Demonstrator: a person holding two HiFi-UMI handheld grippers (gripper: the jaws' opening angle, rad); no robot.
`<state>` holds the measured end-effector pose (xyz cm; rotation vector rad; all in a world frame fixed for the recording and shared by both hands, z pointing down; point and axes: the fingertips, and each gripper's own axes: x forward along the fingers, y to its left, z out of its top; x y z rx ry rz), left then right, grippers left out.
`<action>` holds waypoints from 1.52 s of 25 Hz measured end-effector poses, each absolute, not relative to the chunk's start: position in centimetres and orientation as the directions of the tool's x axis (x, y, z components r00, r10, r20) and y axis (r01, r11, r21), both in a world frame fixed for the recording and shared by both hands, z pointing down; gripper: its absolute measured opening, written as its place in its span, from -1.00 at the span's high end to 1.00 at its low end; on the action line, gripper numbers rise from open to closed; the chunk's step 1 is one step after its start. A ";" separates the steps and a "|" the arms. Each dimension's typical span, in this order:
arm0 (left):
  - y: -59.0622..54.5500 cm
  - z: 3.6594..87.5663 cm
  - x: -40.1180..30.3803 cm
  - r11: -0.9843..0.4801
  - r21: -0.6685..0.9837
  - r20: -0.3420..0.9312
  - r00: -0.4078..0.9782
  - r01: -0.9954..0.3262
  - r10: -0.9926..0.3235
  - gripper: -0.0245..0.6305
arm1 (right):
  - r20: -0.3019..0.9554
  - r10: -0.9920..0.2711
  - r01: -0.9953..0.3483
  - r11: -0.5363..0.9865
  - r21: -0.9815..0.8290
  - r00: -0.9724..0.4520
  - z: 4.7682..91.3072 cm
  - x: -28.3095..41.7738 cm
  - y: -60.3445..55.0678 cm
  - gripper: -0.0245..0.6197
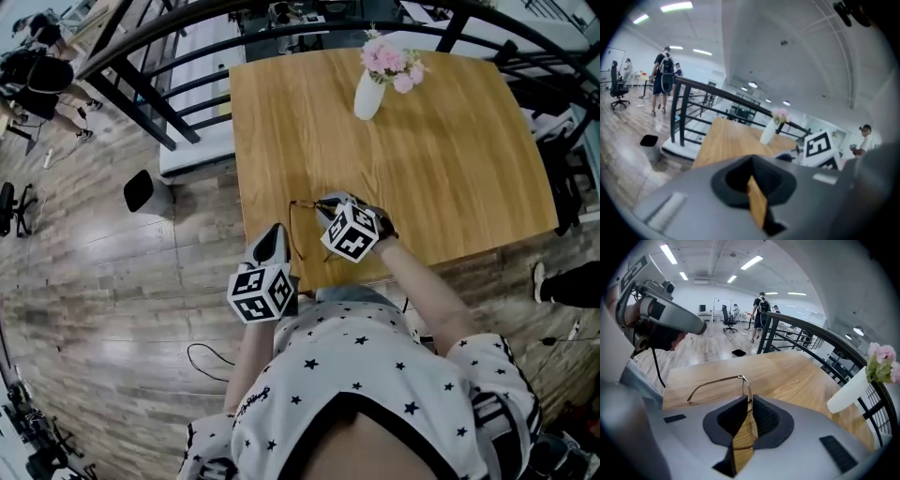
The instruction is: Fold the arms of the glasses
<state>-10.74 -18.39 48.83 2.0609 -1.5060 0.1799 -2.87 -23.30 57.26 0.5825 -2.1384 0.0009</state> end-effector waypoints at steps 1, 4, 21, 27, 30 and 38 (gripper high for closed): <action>-18.4 49.0 -10.9 -0.188 0.367 0.430 0.345 -0.911 -0.834 0.91 | 0.781 -0.392 -0.392 0.897 0.205 -0.486 57.6 -2.9 -23.4 0.86; -18.3 49.3 -11.3 -0.154 0.366 0.437 0.315 -0.918 -0.843 0.91 | 0.810 -0.347 -0.345 0.919 0.192 -0.473 58.4 -3.1 -24.0 0.86; -18.6 50.3 -11.5 -0.052 0.355 0.455 0.221 -0.934 -0.863 0.90 | 0.878 -0.124 -0.150 0.987 0.060 -0.462 61.0 -3.7 -24.4 0.86; -18.4 50.6 -11.7 -0.034 0.351 0.459 0.203 -0.936 -0.865 0.91 | 0.871 -0.138 -0.154 0.985 0.073 -0.471 61.0 -3.6 -24.4 0.86; -18.6 50.6 -11.7 -0.034 0.347 0.463 0.203 -0.937 -0.863 0.91 | 0.855 -0.174 -0.187 0.978 0.092 -0.489 60.2 -3.5 -24.7 0.86; -19.3 50.5 -10.9 -0.076 0.342 0.449 0.234 -0.936 -0.862 0.90 | 0.791 -0.326 -0.290 0.937 0.196 -0.518 56.5 -2.2 -26.1 0.86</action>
